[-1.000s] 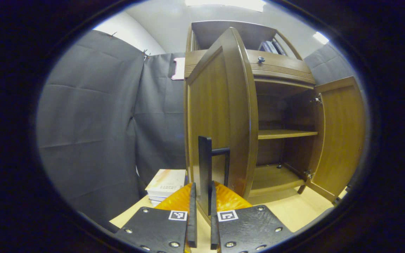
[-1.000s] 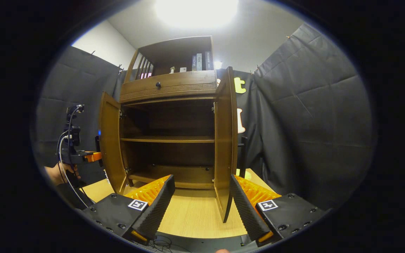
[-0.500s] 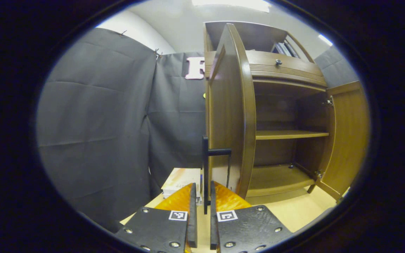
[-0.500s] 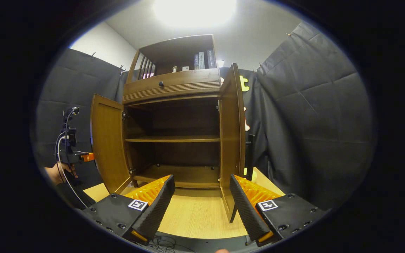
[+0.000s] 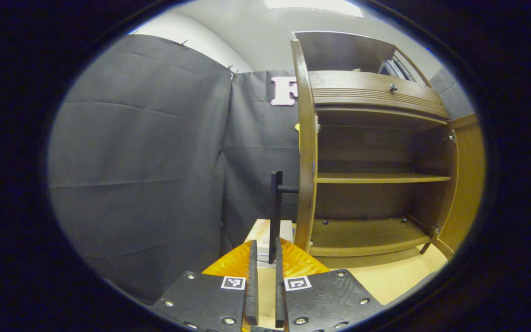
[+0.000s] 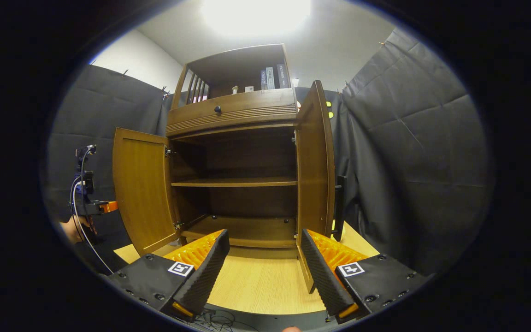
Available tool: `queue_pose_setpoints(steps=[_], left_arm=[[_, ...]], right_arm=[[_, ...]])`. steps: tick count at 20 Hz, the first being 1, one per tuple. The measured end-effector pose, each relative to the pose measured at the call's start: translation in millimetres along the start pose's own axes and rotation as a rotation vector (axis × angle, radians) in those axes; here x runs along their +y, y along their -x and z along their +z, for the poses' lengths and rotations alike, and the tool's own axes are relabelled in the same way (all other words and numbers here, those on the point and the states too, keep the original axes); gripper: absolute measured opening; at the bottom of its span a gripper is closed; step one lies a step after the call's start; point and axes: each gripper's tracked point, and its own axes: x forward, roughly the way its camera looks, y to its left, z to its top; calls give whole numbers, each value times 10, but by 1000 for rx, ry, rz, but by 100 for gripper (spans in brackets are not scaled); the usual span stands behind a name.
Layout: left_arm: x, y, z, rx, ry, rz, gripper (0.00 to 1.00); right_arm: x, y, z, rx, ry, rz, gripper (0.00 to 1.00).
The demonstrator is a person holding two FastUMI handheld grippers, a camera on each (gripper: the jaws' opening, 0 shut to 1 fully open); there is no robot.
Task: Open the right door of the double-door shoe cabinet with the right hand, and open the left door with the left hand.
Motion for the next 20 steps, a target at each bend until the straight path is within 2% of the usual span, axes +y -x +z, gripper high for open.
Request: queue_pose_setpoints(steps=[5,20], left_arm=[[151,133,-12,1,36,-2,16],[-322,1170,419,-109,-22,-198,15]], right_arm=[[31,76,-8,-2,6,-1,97],[-1,620,34,-36,7,-65,97]])
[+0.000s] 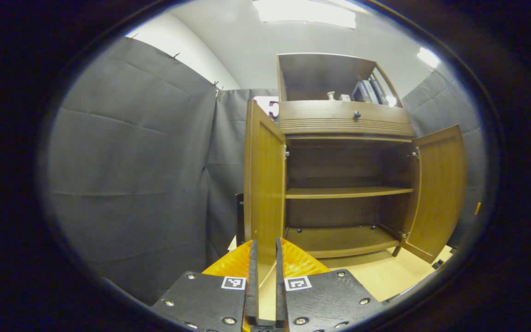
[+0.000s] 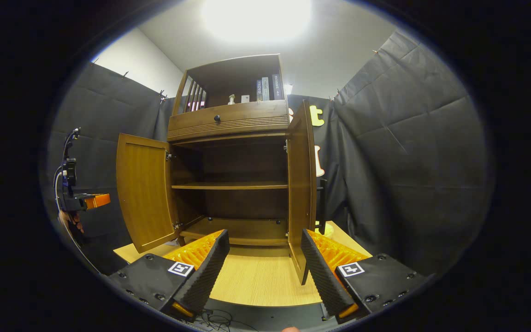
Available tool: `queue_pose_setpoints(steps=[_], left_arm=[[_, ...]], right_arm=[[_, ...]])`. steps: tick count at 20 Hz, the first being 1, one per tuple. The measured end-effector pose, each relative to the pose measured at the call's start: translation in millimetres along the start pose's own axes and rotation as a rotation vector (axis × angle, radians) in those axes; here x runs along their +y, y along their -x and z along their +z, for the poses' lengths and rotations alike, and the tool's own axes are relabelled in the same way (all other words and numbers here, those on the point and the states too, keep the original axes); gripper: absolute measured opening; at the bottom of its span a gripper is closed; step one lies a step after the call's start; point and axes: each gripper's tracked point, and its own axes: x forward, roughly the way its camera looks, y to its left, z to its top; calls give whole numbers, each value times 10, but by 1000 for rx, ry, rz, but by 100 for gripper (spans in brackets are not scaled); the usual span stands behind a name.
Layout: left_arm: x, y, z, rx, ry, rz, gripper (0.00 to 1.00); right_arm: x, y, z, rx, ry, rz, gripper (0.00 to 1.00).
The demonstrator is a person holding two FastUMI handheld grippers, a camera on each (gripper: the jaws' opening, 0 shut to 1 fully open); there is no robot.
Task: Open the right door of the double-door shoe cabinet with the right hand, and open the left door with the left hand.
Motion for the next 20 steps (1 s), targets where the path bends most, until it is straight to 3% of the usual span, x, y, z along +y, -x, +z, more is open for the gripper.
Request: queue_pose_setpoints(steps=[9,14,19,20], left_arm=[[-199,508,9,-4,-70,-60,15],[-181,618,58,-15,-70,-43,17],[-179,630,124,-34,-103,-21,90],[-187,645,130,-35,-108,-20,90]], right_arm=[[-41,195,-36,-9,2,-17,97],[-97,222,29,-21,13,-27,97],[-114,186,54,-27,3,-29,97],[-108,184,53,-28,3,-28,98]])
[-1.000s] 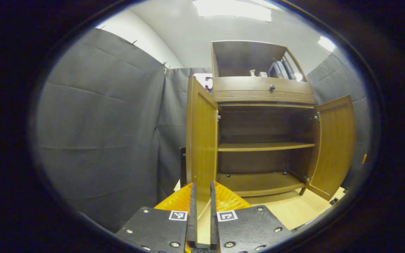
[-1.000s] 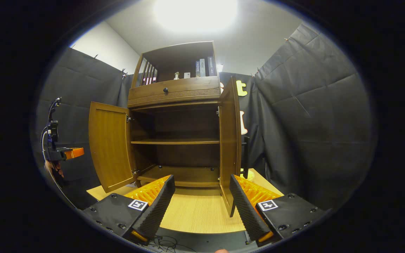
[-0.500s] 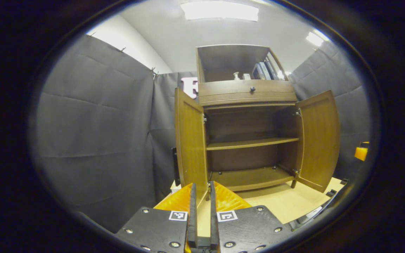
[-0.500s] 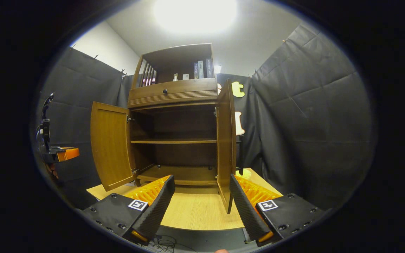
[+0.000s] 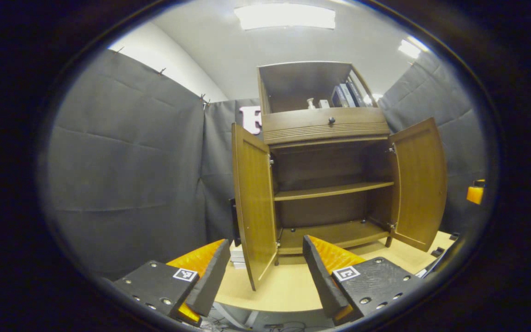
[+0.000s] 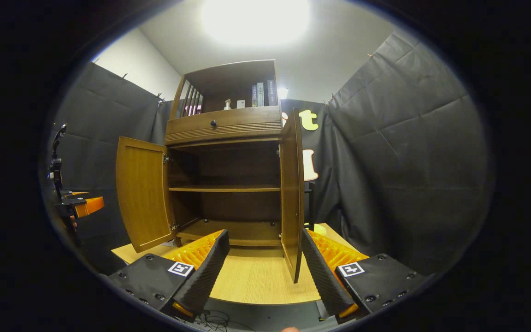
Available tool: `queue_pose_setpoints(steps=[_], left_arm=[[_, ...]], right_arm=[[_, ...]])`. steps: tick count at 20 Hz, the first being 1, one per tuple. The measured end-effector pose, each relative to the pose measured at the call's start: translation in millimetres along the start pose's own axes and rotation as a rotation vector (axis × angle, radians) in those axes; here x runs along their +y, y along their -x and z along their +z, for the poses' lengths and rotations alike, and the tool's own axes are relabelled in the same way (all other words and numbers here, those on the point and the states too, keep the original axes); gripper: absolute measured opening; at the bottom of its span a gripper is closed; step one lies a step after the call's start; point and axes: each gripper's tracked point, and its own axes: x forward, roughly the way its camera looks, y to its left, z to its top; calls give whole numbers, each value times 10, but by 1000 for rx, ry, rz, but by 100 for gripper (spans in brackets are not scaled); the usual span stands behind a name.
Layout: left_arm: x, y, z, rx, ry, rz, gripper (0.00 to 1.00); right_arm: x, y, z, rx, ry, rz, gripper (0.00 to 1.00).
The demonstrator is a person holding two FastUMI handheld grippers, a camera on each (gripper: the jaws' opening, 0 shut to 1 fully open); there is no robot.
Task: Open the right door of the double-door shoe cabinet with the right hand, and open the left door with the left hand.
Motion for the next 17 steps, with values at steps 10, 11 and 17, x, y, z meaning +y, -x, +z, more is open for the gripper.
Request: queue_pose_setpoints(steps=[10,11,17], left_arm=[[-193,34,185,-42,2,2,91],[-201,42,173,-40,3,3,91],[-247,-2,163,-37,-8,0,91]], right_arm=[[-84,-84,29,-28,-38,-6,96],[-99,-90,56,-35,-40,-10,96],[-178,-123,24,-34,-47,-21,92]])
